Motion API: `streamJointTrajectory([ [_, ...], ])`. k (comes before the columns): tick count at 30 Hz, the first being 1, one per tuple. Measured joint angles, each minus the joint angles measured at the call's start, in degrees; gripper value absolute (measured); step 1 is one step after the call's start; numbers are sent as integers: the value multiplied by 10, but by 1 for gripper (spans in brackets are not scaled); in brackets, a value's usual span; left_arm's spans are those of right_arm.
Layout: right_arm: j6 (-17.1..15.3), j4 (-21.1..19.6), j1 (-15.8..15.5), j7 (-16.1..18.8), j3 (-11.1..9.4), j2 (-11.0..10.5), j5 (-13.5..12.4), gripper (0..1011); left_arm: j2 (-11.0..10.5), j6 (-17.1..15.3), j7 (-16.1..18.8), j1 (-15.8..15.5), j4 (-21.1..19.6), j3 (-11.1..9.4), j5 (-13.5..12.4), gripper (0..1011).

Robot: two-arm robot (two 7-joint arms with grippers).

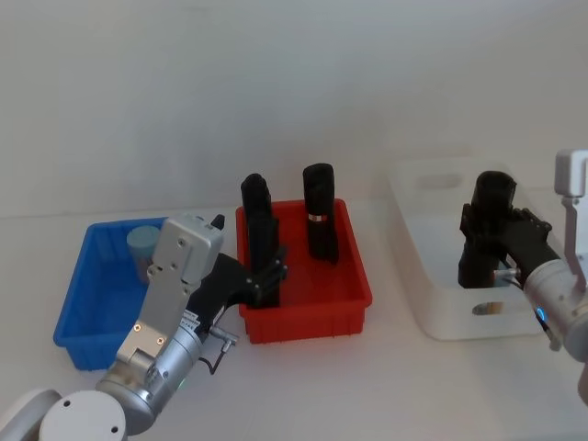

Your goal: Pick the cotton swabs from the blue box and place them into the white box.

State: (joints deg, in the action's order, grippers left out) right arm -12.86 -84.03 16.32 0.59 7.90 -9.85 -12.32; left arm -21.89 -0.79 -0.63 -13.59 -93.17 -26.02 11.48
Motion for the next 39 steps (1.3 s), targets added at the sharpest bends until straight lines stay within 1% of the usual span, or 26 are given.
streamJointTrajectory([
  [1, 0, 1, 0, 1, 0, 0, 0, 550, 0, 0, 0, 0, 0, 0, 0, 1000],
  [2, 0, 2, 0, 1, 0, 0, 0, 611, 0, 0, 0, 0, 0, 0, 0, 999],
  [3, 1, 4, -1, 3, 0, 0, 1, 611, 0, 0, 0, 0, 0, 0, 0, 1000],
  [4, 1, 5, -1, 3, 0, 0, 1, 632, 0, 0, 0, 0, 0, 0, 0, 999],
  [7, 3, 6, -2, 5, -1, -1, 2, 747, 0, 0, 0, 0, 0, 0, 0, 1000],
  [8, 4, 7, -2, 6, -1, -1, 2, 768, 0, 0, 0, 0, 0, 0, 0, 1000],
  [9, 5, 7, -3, 7, -1, -1, 2, 822, 0, 0, 0, 0, 0, 0, 0, 1000],
  [12, 7, 7, -4, 8, -1, -1, 3, 874, 0, 0, 0, 0, 0, 0, 0, 1000],
  [14, 8, 7, -4, 9, -1, -1, 3, 941, 0, 0, 0, 0, 0, 0, 0, 1000],
  [15, 9, 7, -4, 9, -1, -1, 4, 951, 0, 0, 0, 0, 0, 0, 0, 1000],
  [16, 9, 7, -5, 10, -1, -1, 4, 1000, 0, 0, 0, 0, 0, 0, 0, 1000],
  [39, 33, -18, -10, 23, -4, -2, 5, 1001, 0, 0, 0, 0, 0, 0, 0, 1000],
])
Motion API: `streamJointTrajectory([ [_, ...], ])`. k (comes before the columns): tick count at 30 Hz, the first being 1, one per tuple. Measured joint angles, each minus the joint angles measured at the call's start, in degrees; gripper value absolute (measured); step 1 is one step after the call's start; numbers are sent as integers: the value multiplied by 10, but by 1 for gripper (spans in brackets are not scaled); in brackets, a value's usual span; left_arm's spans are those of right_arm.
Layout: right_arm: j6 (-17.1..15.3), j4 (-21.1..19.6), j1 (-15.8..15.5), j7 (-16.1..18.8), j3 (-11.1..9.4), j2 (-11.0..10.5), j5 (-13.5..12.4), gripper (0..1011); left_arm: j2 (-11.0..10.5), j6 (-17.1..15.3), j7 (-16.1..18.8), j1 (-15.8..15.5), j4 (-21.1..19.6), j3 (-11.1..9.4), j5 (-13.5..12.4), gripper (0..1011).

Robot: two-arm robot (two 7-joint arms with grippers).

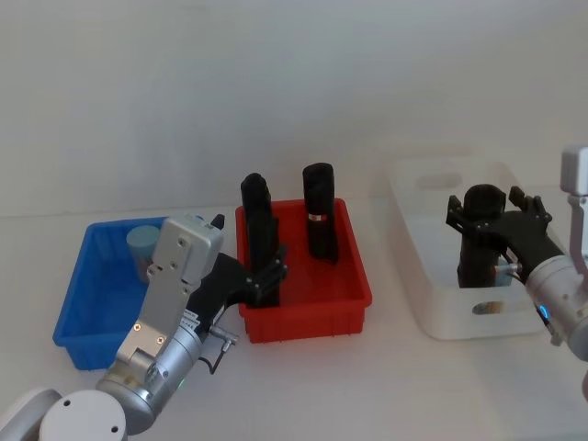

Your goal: Pick the cotton swabs from the blue box and place them into the white box.

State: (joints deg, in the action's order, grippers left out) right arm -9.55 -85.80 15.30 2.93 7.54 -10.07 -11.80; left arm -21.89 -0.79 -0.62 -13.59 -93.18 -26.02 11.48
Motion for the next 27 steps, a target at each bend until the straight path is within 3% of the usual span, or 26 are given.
streamJointTrajectory([
  [27, 64, -24, 9, 40, -3, 2, -19, 1001, 0, 0, 0, 0, 0, 0, 0, 1000],
])
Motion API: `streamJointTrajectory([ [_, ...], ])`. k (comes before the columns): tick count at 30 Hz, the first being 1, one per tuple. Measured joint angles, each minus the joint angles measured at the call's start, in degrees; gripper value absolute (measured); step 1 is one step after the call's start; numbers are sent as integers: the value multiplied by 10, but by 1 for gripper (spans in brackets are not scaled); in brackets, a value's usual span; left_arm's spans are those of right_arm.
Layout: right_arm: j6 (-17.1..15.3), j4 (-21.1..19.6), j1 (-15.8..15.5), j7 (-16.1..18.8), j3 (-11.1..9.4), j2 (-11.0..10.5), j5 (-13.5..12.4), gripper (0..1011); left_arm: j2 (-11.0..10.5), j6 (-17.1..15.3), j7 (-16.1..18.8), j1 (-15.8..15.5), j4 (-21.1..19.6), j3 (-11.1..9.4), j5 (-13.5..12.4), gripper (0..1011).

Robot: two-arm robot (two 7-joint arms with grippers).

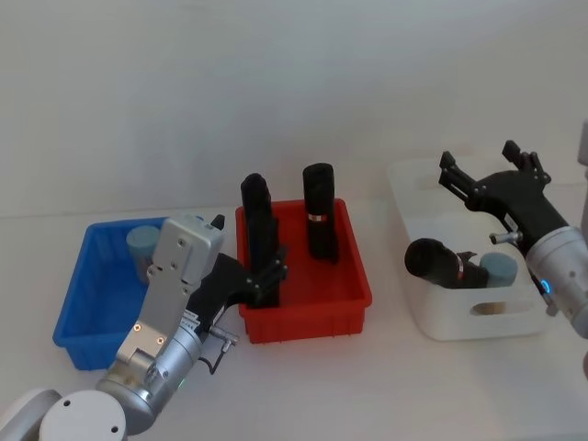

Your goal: Pick the cotton swabs from the blue box and place them into the white box.

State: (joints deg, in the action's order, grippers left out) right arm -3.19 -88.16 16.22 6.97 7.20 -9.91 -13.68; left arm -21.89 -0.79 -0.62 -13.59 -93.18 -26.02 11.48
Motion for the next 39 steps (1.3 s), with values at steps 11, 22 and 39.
streamJointTrajectory([
  [11, 13, -4, 3, 5, -1, 0, -1, 1002, 0, 0, 0, 0, 0, 0, 0, 999],
  [22, 17, -5, 4, 6, -2, 1, -1, 1001, 0, 0, 0, 0, 0, 0, 0, 999],
  [39, 19, -6, 5, 7, -2, 1, 0, 1002, 0, 0, 0, 0, 0, 0, 0, 1000],
])
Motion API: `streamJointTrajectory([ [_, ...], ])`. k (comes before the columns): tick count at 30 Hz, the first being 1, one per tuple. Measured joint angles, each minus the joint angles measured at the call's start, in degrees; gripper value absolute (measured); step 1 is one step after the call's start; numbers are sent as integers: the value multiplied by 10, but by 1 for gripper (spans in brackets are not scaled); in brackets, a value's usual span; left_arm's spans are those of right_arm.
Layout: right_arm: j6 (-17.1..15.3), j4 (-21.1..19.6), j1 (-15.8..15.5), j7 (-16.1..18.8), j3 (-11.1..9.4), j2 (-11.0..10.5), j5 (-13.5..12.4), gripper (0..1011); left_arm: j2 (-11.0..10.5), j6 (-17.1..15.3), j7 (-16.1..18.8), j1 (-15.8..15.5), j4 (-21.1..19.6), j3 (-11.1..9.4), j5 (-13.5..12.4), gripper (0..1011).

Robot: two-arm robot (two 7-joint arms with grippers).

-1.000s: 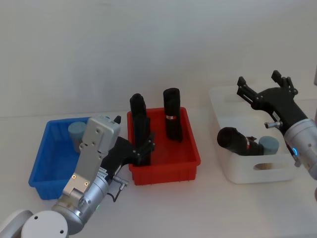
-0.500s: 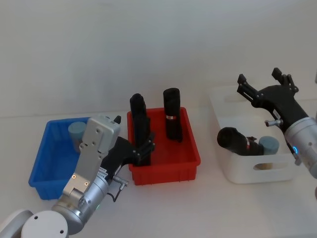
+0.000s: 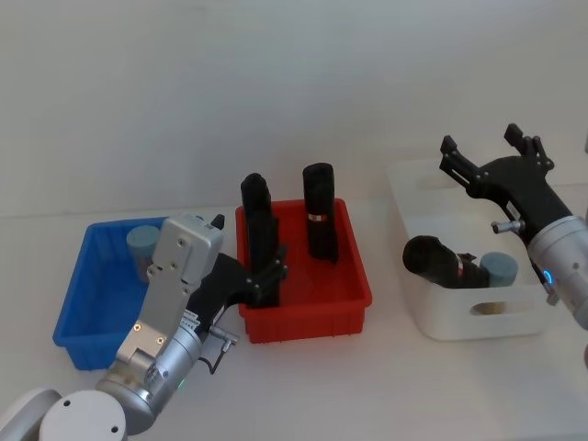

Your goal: Pick the cotton swabs from the blue box and place them into the white box.

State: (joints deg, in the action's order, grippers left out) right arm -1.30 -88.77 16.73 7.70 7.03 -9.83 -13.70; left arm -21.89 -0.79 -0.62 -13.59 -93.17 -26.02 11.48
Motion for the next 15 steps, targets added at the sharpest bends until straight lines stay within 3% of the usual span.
streamJointTrajectory([
  [15, 1, 0, 0, 0, 0, 0, 0, 1001, 0, 0, 0, 0, 0, 0, 0, 1000],
])
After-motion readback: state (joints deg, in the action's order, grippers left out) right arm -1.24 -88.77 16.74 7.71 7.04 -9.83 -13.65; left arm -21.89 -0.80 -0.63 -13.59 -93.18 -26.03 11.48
